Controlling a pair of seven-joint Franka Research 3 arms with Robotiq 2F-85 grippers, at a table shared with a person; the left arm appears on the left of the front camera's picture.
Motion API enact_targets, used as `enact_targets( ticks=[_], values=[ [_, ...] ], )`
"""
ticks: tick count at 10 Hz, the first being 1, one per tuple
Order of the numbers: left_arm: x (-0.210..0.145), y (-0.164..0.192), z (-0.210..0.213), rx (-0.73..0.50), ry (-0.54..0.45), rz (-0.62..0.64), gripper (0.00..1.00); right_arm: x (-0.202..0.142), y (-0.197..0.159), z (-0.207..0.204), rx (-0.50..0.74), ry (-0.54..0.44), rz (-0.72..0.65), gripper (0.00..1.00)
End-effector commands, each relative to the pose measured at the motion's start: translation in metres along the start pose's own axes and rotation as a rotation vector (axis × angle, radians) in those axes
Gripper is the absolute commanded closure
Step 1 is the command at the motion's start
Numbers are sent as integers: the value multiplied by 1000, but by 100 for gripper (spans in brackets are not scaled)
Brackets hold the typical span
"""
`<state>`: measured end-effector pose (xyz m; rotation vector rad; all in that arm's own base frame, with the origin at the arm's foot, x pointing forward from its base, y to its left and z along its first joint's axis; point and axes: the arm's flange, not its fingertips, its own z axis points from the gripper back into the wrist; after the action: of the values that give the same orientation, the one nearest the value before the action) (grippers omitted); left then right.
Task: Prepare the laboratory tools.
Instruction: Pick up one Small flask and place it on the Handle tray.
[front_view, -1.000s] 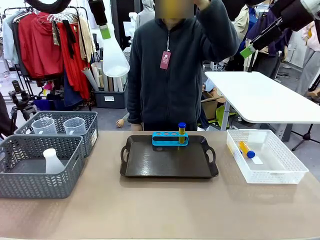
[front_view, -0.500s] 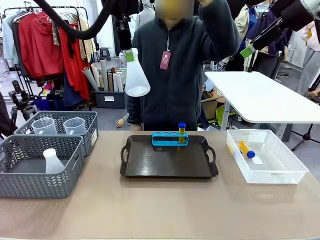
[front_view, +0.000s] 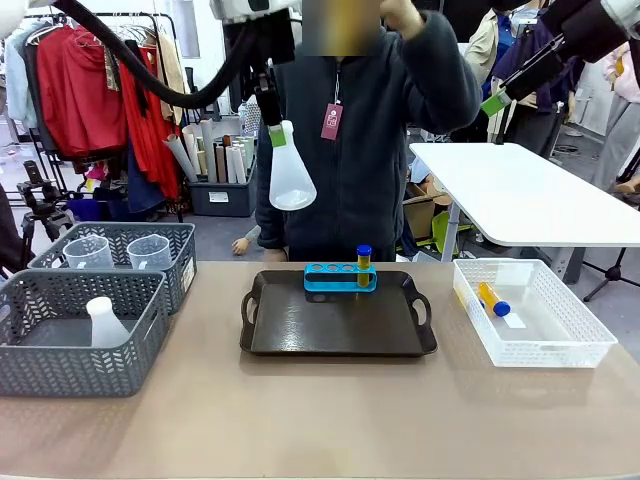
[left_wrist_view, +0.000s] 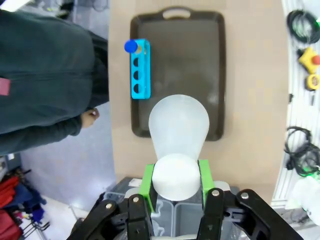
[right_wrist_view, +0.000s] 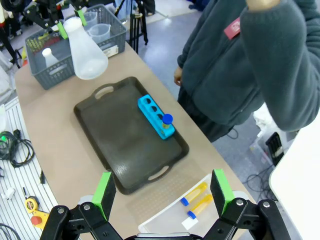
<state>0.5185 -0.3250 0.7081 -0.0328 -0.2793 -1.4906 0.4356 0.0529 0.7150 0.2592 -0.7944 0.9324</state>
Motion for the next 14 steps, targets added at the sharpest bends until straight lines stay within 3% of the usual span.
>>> enact_targets(
  ticks=[1,4,14],
  values=[
    [0,7,-20,-30,-22,-29,100,0,0,1,3,-5,6,0],
    [2,11,-38,-69,-13,-27,100,0,0,1,3,-5,6,0],
    [-24,6,-15,-37,-6,31,100,0,0,1,3,-5,6,0]
  ],
)
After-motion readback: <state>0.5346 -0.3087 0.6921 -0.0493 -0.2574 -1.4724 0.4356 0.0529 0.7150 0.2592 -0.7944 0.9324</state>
